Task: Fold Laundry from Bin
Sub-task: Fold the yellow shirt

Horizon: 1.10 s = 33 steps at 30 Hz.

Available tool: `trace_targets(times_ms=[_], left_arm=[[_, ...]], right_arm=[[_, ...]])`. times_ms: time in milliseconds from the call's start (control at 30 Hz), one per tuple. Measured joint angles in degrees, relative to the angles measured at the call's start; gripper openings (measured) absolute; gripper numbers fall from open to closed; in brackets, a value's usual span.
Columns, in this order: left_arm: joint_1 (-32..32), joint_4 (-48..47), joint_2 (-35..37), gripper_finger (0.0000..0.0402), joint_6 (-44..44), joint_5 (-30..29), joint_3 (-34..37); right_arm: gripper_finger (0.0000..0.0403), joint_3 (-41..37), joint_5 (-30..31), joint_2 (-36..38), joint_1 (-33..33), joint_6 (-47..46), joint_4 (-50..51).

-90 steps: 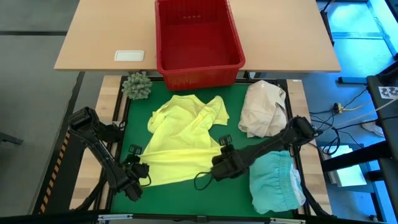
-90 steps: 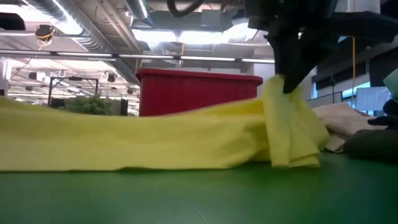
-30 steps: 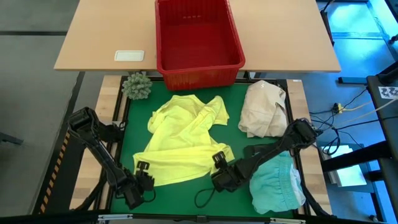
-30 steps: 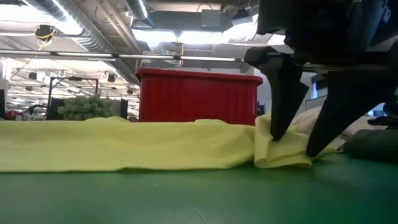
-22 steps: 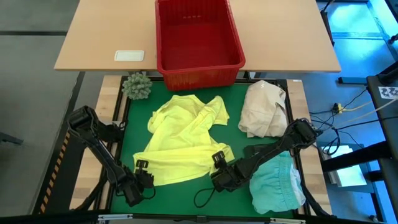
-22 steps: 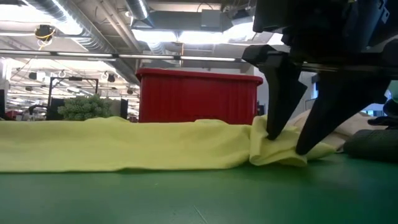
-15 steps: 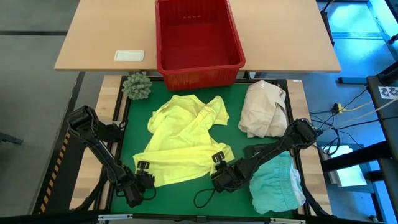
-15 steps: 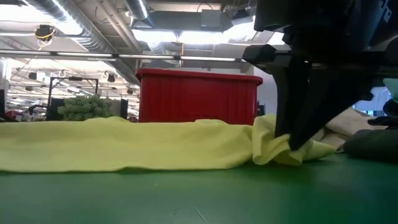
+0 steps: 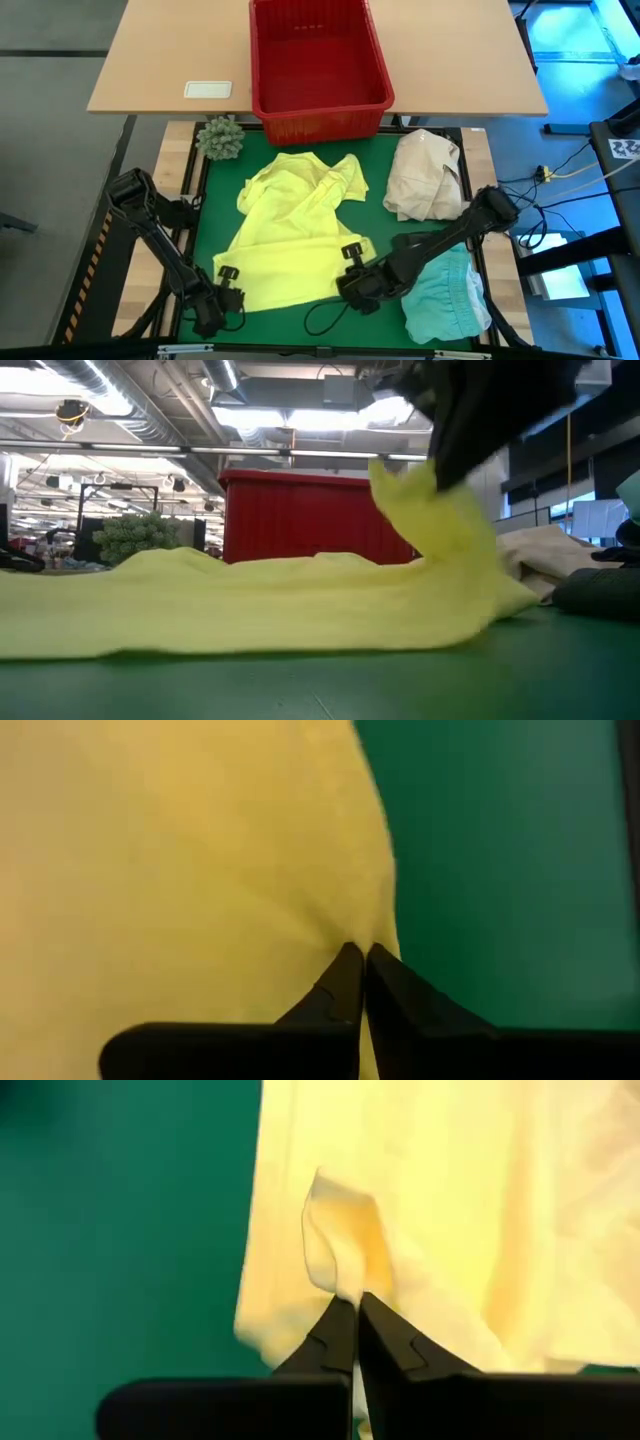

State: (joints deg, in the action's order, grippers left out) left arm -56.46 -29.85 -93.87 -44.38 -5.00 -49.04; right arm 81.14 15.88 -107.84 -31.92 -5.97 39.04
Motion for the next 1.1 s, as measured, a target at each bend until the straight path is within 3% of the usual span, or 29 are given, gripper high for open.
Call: trace_targets(times_ms=[267,533,767,933,1100], left_arm=[[-3.5,2.0,7.4,0.0001,-3.1,-0.8,0.0],[-4.5,10.9,9.6,0.0001,-3.4,2.1,-0.1],[-4.5,13.0,9.6,0.0001,-8.0,5.4,-0.1],[-4.0,13.0,9.6,0.0023,-13.9,3.3,-0.1],[-3.2,13.0,9.7,0.0055,-14.1,5.2,-0.2]], right_arm=[[0.0002,0.0,-2.0,7.0,-0.8,-7.0,-0.4],[0.0001,-0.8,-17.2,7.6,-4.9,-15.7,-0.3],[0.0001,-1.0,-27.6,7.6,-10.1,-18.6,-2.8],[0.0017,-1.0,-29.1,7.6,-11.0,-23.6,-7.7],[0.0062,-1.0,-28.7,7.6,-10.8,-23.7,-8.8]])
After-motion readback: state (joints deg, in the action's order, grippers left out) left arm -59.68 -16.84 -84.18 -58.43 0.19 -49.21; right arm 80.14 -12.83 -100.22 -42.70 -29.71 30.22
